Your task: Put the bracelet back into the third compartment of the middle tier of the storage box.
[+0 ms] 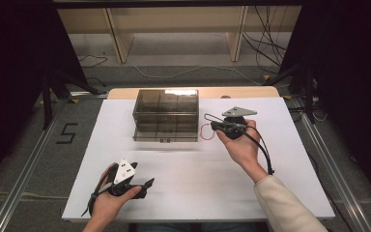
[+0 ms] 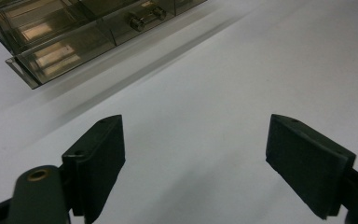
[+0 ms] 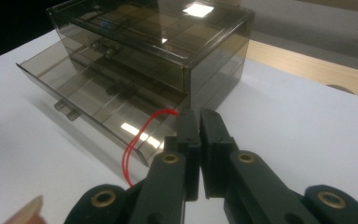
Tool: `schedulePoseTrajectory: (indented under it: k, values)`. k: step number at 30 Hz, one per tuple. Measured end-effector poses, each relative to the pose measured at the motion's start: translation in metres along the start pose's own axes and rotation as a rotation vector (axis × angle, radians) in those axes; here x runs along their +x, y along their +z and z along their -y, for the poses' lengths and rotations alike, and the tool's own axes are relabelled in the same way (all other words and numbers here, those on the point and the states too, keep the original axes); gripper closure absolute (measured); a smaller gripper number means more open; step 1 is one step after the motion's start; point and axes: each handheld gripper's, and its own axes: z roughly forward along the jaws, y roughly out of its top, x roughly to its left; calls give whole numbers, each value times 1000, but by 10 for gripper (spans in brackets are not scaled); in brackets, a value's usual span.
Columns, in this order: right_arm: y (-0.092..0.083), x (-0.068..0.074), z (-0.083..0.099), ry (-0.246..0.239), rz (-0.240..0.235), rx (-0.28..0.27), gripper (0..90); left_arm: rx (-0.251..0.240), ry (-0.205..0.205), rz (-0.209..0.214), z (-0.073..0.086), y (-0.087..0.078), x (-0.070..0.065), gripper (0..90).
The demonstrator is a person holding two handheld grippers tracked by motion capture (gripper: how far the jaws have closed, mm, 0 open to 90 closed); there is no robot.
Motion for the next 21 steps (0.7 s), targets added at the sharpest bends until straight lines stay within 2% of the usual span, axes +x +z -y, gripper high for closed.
schedulePoseTrajectory:
  k: [21]
  values:
    - [14, 11, -7, -20, -18, 4, 878, 0, 2, 2, 0, 0, 0, 194]
